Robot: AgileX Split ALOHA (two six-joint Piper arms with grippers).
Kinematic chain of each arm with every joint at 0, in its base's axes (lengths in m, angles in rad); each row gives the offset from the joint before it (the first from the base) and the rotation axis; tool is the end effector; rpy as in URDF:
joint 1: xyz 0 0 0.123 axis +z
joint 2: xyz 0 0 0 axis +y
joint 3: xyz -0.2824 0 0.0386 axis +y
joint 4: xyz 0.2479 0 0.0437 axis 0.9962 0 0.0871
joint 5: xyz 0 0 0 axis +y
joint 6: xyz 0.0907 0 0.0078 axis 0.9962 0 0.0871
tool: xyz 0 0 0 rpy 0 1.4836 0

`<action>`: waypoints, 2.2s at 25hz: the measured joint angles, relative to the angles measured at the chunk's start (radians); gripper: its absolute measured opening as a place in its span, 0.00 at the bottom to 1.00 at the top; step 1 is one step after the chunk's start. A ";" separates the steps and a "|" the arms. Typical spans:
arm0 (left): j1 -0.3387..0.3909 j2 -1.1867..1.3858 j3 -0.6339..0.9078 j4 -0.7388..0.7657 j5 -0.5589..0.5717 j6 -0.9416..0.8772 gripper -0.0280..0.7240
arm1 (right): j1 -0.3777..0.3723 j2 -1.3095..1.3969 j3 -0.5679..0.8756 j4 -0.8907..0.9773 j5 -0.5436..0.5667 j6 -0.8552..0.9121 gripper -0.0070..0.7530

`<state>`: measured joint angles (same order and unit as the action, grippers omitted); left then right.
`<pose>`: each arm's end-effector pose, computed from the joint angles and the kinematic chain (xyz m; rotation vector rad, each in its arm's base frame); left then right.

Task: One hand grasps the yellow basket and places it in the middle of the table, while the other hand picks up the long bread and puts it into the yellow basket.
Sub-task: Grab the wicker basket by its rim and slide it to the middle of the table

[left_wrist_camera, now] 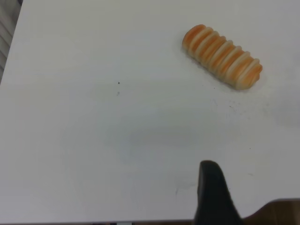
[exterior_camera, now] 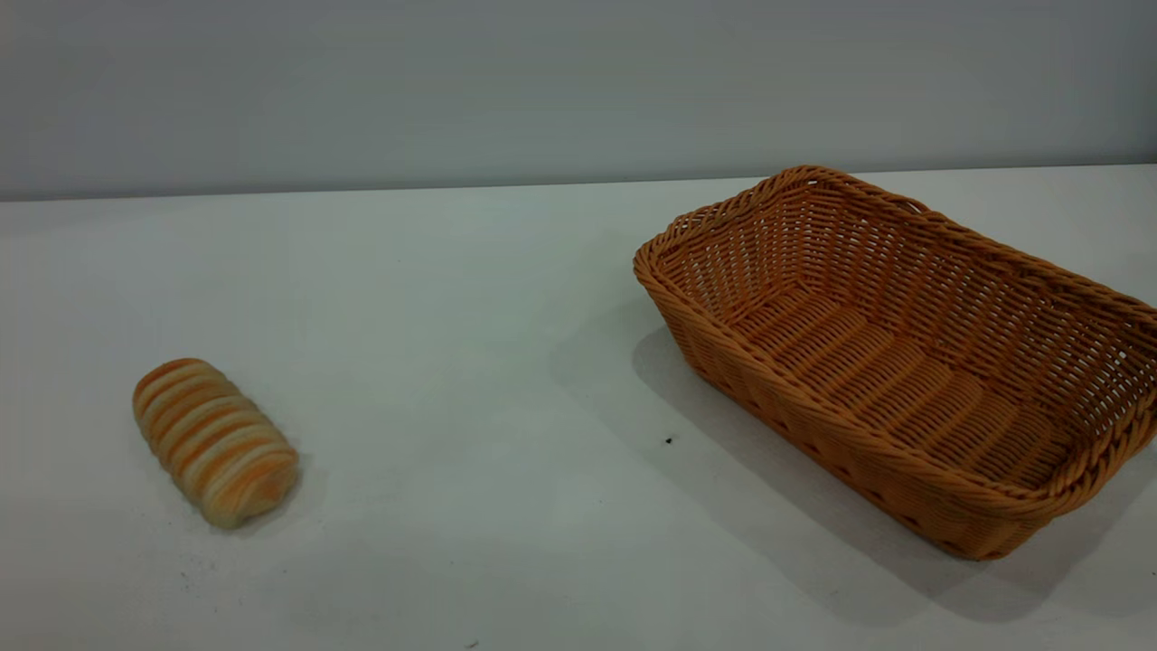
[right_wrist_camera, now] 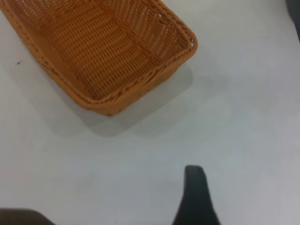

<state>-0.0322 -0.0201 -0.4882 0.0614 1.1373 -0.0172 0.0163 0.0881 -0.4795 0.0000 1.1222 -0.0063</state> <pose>-0.0098 0.0054 0.2678 0.0098 2.1112 0.0447 0.0073 0.0001 0.2665 -0.0250 2.2143 0.0055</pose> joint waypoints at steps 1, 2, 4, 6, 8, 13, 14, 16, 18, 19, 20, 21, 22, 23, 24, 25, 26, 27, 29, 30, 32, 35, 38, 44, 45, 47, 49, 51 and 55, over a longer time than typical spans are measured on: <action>0.000 0.000 0.000 0.000 0.000 0.000 0.72 | 0.000 0.000 0.000 0.000 0.000 0.000 0.72; 0.000 0.000 0.000 0.000 0.000 0.000 0.72 | 0.000 0.000 0.000 0.000 0.000 0.000 0.72; 0.000 0.000 0.000 0.000 0.000 0.000 0.72 | 0.000 0.000 0.000 0.000 0.000 0.001 0.72; 0.000 0.000 0.000 0.000 0.000 0.000 0.72 | 0.000 0.000 0.000 0.000 0.000 0.001 0.72; 0.000 0.000 0.000 0.000 0.000 0.000 0.72 | 0.000 0.000 0.000 0.000 0.000 0.001 0.72; 0.000 0.000 0.000 0.000 0.000 0.000 0.72 | 0.000 0.000 0.000 0.000 0.000 0.001 0.72; 0.000 0.000 0.000 0.000 0.000 0.000 0.72 | 0.000 0.000 0.000 0.000 0.000 0.001 0.72; 0.000 0.000 0.000 0.000 0.000 0.000 0.72 | 0.000 0.000 0.000 0.000 0.000 0.001 0.72; -0.009 0.000 0.000 0.000 0.000 0.000 0.72 | 0.000 0.000 0.000 0.000 0.000 0.001 0.72; -0.016 0.000 0.000 0.000 0.000 0.000 0.72 | 0.000 0.000 0.000 0.000 0.000 0.001 0.72; -0.024 0.000 0.000 0.000 0.000 0.000 0.72 | 0.000 0.000 0.000 0.000 0.000 0.001 0.72; -0.035 0.000 0.000 0.003 0.000 0.000 0.72 | 0.000 0.000 0.000 0.000 0.000 0.001 0.72; -0.041 0.000 0.000 0.006 0.000 0.000 0.72 | 0.000 0.000 0.000 0.000 0.000 0.001 0.72; -0.042 0.000 0.000 0.005 0.000 0.000 0.72 | 0.000 0.000 0.000 0.000 0.000 0.001 0.72; -0.042 0.000 0.000 0.006 0.000 0.000 0.72 | 0.006 0.000 0.000 0.000 0.000 0.001 0.72; -0.043 0.000 0.000 0.006 0.000 0.000 0.72 | 0.017 0.000 0.000 0.000 0.000 0.001 0.72; -0.049 0.000 0.000 0.006 0.000 0.000 0.72 | 0.029 0.000 0.000 0.000 0.000 0.001 0.72; -0.057 0.000 0.000 0.006 0.000 0.000 0.72 | 0.044 0.000 0.000 0.000 0.000 0.001 0.72; -0.073 0.000 0.000 0.006 0.000 0.000 0.72 | 0.070 0.000 0.000 0.009 0.000 0.001 0.72; -0.080 0.000 0.000 0.006 0.000 0.000 0.72 | 0.085 0.000 0.000 0.010 0.000 0.001 0.72; -0.082 0.000 0.000 0.006 -0.002 0.000 0.72 | 0.118 0.000 0.000 0.012 0.000 0.006 0.72; -0.082 0.003 -0.010 0.007 -0.039 0.000 0.72 | 0.160 0.000 0.000 0.014 -0.001 0.049 0.72; -0.082 0.055 -0.018 0.006 -0.210 -0.015 0.72 | 0.175 0.027 -0.001 0.000 -0.006 0.101 0.72; -0.082 0.390 -0.018 0.006 -0.528 -0.090 0.72 | 0.175 0.227 -0.020 -0.006 -0.200 0.167 0.72; -0.082 0.463 -0.018 0.006 -0.565 -0.098 0.72 | 0.175 0.269 -0.020 -0.006 -0.237 0.178 0.72; -0.082 0.601 -0.026 0.006 -0.624 -0.112 0.72 | 0.175 0.386 -0.021 -0.006 -0.319 0.203 0.72; -0.082 0.737 -0.050 0.005 -0.651 -0.121 0.72 | 0.175 0.511 -0.032 0.000 -0.390 0.229 0.72; -0.082 0.872 -0.092 0.004 -0.662 -0.123 0.72 | 0.175 0.657 -0.070 0.000 -0.431 0.243 0.72; -0.082 1.058 -0.175 0.004 -0.670 -0.123 0.72 | 0.175 0.921 -0.173 0.013 -0.469 0.256 0.72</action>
<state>-0.1143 1.0377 -0.6632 0.0649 0.4673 -0.1402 0.1910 1.0092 -0.6529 0.0128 0.6537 0.2499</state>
